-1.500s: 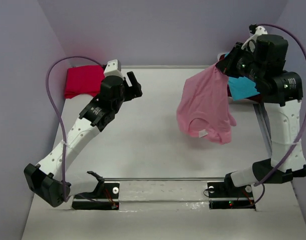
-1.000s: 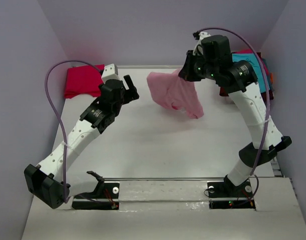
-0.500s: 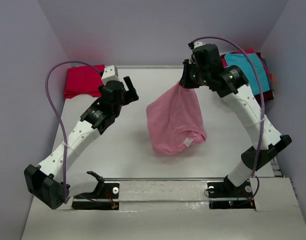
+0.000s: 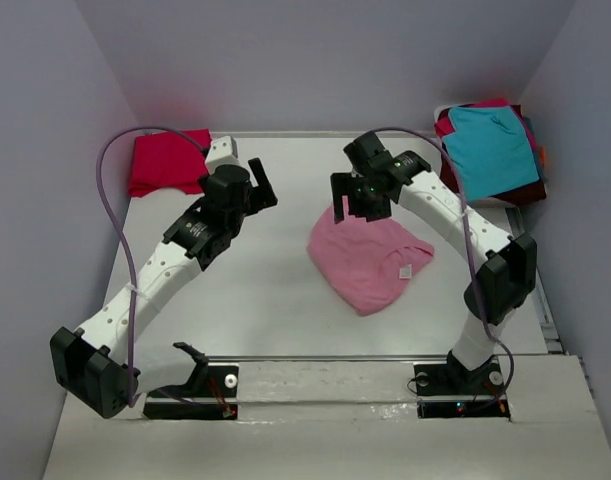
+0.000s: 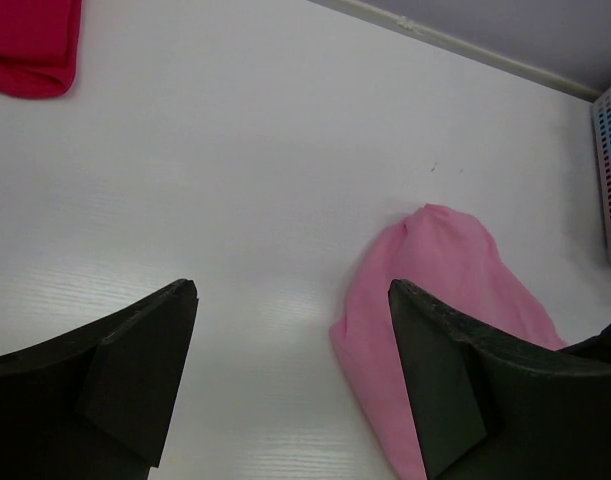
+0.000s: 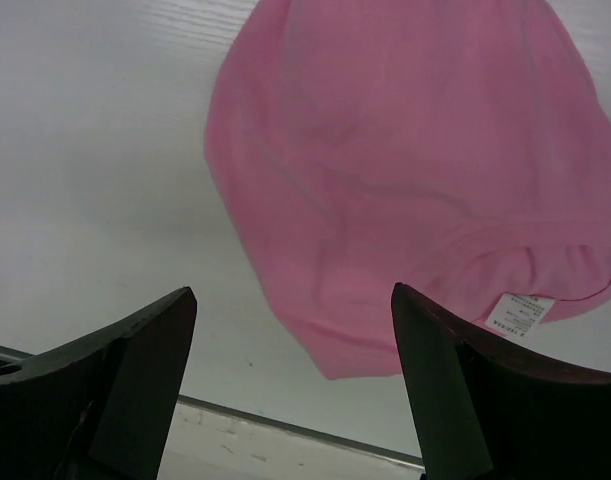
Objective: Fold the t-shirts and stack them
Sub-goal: Grab the tshirt from the pile, then move the tshirt to the center of the board
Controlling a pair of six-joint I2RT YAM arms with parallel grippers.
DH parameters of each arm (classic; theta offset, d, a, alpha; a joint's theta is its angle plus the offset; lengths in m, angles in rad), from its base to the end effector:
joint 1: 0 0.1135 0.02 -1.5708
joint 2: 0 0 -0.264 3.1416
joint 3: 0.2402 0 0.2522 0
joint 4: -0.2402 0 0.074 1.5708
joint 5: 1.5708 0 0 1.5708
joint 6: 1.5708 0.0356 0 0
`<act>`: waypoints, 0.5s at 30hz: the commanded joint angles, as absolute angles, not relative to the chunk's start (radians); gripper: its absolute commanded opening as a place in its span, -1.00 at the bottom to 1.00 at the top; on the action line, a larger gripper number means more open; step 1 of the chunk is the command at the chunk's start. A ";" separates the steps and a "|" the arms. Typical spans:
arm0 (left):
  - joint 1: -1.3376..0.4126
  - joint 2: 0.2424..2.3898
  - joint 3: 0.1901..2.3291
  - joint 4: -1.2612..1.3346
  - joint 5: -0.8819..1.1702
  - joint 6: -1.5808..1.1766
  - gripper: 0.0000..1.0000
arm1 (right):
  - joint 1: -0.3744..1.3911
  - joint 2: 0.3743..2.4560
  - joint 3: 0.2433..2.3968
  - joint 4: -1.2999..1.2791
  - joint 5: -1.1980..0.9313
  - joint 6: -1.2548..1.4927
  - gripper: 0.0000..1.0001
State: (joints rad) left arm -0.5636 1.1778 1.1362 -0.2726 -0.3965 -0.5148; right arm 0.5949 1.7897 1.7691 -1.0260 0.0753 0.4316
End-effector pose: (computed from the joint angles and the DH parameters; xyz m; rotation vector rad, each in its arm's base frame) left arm 0.2337 -0.1314 0.3741 -0.2256 1.8629 -0.3726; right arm 0.3148 0.2098 0.3313 -0.1885 2.6302 0.2608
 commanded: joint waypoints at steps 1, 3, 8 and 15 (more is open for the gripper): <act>-0.569 1.178 1.126 -0.229 -0.405 -0.525 0.78 | 0.591 1.651 1.613 -1.008 0.066 0.524 0.67; -0.569 1.187 1.126 -0.227 -0.400 -0.522 0.78 | 0.591 1.605 1.509 -1.015 0.081 0.555 0.64; -0.569 1.203 1.131 -0.224 -0.390 -0.511 0.78 | 0.591 1.511 1.303 -0.979 0.011 0.635 0.57; -0.569 1.229 1.154 -0.225 -0.377 -0.494 0.78 | 0.591 1.476 1.069 -0.896 -0.133 0.656 0.55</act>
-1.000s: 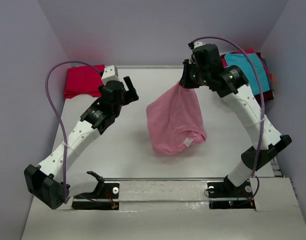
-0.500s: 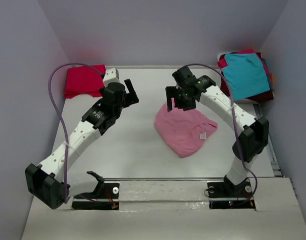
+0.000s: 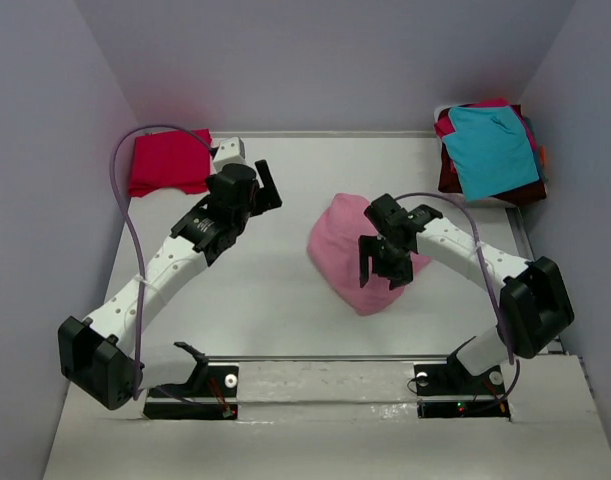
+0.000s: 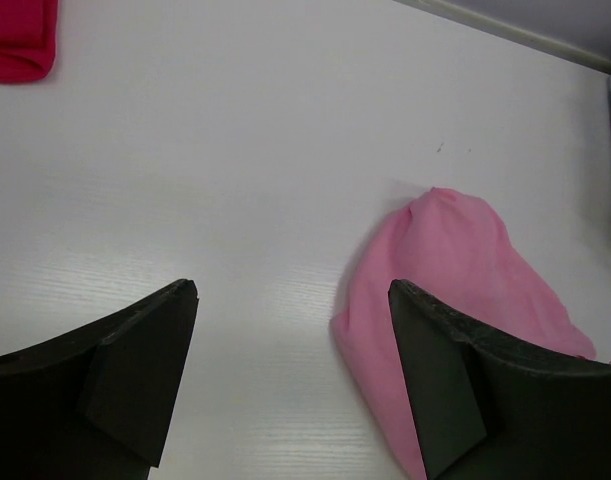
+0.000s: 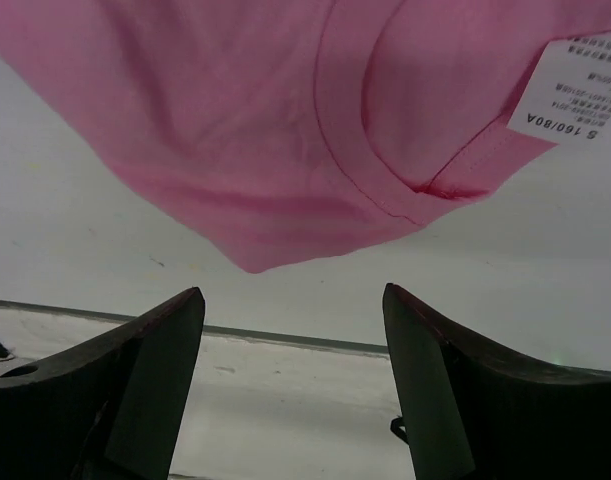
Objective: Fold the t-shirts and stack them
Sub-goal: Move the tshirt to the center of the board
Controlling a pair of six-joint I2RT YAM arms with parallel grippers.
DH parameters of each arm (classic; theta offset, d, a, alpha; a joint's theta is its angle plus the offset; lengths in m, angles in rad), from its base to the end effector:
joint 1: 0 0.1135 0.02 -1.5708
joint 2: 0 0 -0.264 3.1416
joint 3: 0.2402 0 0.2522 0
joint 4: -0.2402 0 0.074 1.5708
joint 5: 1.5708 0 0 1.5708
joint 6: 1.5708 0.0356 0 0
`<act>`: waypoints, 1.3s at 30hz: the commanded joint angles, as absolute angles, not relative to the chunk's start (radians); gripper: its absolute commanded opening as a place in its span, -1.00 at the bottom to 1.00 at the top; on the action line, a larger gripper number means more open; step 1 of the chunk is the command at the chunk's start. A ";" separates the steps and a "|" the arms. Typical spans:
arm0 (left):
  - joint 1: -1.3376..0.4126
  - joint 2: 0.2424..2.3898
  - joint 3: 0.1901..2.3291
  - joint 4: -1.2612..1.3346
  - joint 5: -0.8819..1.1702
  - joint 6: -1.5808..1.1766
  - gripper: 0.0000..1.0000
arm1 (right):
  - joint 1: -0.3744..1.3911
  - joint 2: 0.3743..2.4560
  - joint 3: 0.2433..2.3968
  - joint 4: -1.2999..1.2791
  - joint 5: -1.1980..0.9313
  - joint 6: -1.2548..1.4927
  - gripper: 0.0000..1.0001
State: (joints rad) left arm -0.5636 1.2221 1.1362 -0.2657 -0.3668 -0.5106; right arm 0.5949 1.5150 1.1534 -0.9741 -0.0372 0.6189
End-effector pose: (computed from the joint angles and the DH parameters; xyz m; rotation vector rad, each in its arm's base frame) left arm 0.2432 -0.1386 0.3634 -0.1957 1.9058 -0.3761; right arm 0.2321 0.1587 0.2400 0.0290 2.9596 0.2446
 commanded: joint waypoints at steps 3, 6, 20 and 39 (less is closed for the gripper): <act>-0.569 1.232 1.157 -0.225 -0.379 -0.489 0.79 | 0.591 1.467 0.999 -0.871 -0.141 0.666 0.54; -0.569 1.235 1.154 -0.227 -0.377 -0.488 0.79 | 0.591 1.471 0.948 -0.845 -0.143 0.673 0.54; -0.569 1.246 1.166 -0.233 -0.376 -0.485 0.79 | 0.591 1.588 0.920 -0.712 -0.158 0.680 0.28; -0.569 1.249 1.141 -0.219 -0.370 -0.488 0.79 | 0.591 1.568 1.226 -0.898 -0.107 0.635 -0.86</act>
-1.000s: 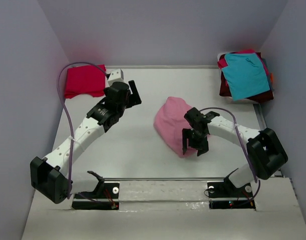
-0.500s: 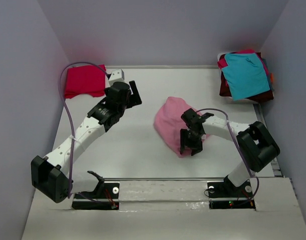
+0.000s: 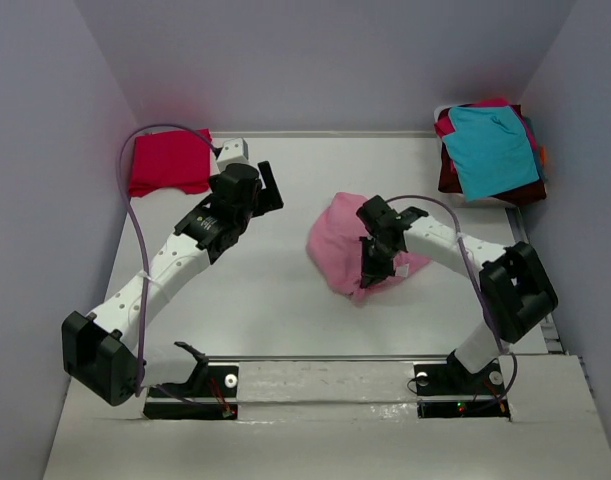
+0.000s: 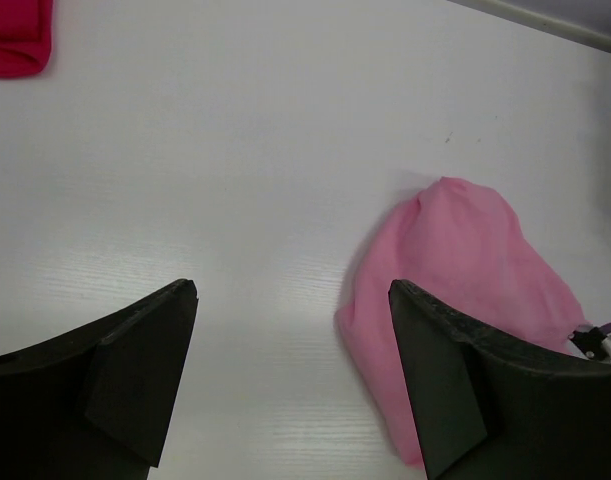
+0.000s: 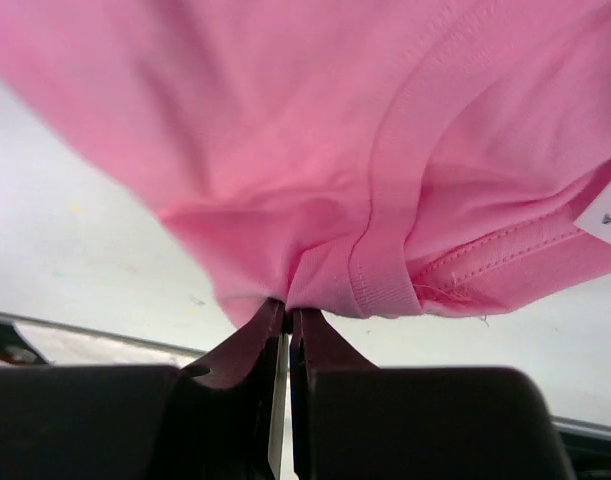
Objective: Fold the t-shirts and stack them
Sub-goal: Move the tshirt to the center of the board
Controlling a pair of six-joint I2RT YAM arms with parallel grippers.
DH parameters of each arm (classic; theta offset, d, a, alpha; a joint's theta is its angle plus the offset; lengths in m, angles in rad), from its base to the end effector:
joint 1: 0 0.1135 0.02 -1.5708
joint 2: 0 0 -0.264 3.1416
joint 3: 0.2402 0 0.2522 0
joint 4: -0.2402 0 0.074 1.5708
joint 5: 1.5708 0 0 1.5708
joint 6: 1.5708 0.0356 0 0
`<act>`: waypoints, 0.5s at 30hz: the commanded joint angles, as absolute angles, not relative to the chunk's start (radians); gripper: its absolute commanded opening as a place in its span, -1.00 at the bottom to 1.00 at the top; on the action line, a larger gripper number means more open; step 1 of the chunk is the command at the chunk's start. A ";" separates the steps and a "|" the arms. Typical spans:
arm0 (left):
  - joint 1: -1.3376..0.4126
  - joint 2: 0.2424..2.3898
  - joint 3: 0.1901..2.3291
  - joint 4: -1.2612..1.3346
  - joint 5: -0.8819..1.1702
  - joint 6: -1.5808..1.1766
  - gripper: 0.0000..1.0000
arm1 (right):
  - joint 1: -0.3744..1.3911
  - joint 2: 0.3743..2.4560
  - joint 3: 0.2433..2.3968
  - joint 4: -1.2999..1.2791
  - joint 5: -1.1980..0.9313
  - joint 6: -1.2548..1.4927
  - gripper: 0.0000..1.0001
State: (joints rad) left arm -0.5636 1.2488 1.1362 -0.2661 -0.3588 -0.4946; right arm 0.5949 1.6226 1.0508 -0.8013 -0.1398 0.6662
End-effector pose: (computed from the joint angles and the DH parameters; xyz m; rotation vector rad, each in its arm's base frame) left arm 0.2487 -0.1424 0.3563 -0.1704 1.9333 -0.3580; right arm 0.2404 0.1686 0.1879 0.0874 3.0432 0.3502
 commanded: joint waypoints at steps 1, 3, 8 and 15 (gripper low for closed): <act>-0.569 1.252 1.141 -0.218 -0.365 -0.488 0.79 | 0.591 1.563 1.262 -0.917 -0.106 0.629 -0.86; -0.569 1.258 1.137 -0.215 -0.359 -0.492 0.79 | 0.591 1.560 1.397 -0.982 -0.089 0.611 -0.86; -0.569 1.266 1.112 -0.193 -0.347 -0.505 0.79 | 0.591 1.612 1.734 -1.103 -0.034 0.574 -0.86; -0.569 1.255 1.071 -0.166 -0.341 -0.520 0.79 | 0.591 1.738 2.254 -1.276 0.047 0.512 -0.86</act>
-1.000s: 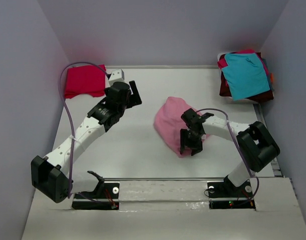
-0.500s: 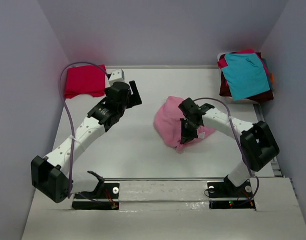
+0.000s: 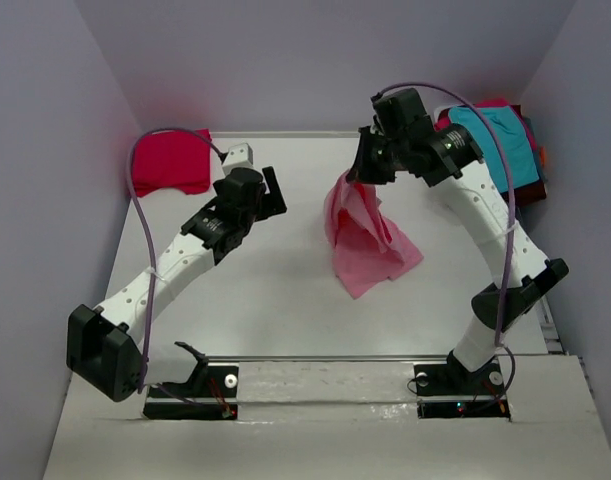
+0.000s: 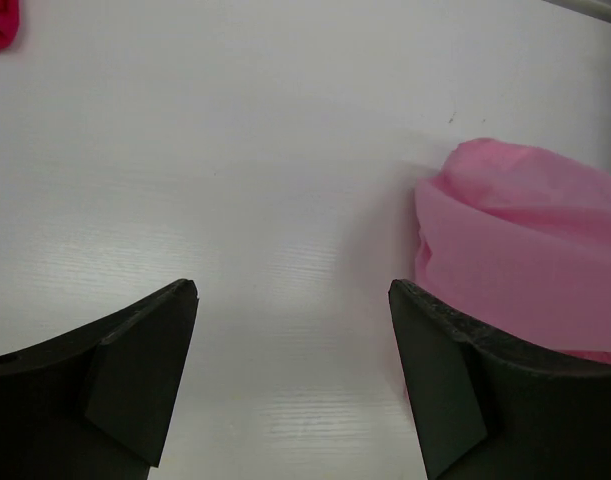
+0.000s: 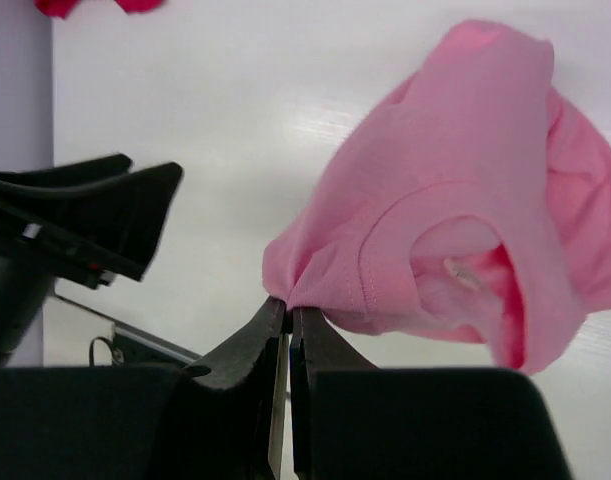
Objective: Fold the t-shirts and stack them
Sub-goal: Move the tshirt to the center of the board
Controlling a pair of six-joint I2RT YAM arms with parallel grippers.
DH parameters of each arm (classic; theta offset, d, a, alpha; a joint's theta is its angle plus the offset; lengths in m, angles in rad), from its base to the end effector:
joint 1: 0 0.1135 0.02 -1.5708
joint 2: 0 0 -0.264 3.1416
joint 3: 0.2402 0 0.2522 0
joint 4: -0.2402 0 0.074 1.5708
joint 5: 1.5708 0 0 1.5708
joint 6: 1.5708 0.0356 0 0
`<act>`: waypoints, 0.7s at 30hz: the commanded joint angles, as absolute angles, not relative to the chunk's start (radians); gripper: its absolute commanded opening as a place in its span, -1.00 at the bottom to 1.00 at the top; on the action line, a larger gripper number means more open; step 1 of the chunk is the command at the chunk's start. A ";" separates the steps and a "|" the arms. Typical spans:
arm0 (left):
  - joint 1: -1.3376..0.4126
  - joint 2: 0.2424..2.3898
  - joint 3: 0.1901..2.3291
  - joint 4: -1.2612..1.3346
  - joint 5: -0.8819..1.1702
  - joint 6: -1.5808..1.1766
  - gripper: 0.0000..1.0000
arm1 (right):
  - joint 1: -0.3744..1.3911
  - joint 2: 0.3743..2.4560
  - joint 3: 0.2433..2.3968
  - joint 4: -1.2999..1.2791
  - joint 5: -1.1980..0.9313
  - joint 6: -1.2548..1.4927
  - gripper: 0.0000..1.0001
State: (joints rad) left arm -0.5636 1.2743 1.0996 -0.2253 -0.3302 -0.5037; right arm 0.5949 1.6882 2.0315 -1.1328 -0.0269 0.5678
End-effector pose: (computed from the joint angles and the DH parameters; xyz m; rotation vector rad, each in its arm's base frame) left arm 0.2544 -0.1471 0.3406 -0.1573 1.9608 -0.3789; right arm 0.2799 0.1905 0.4368 -0.0466 2.4400 0.5793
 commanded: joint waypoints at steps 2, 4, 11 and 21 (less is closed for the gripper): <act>-0.569 1.238 1.034 -0.141 -0.318 -0.532 0.79 | 0.591 1.762 2.354 -1.304 0.067 0.494 -0.86; -0.569 1.223 1.006 -0.121 -0.298 -0.545 0.79 | 0.591 1.775 2.396 -1.315 0.078 0.477 -0.86; -0.676 1.224 0.913 -0.026 -0.239 -0.552 0.75 | 0.591 1.792 2.450 -1.324 0.118 0.448 -0.86; -0.758 1.321 0.848 0.106 -0.203 -0.598 0.48 | 0.591 1.709 2.473 -1.278 0.152 0.433 -0.86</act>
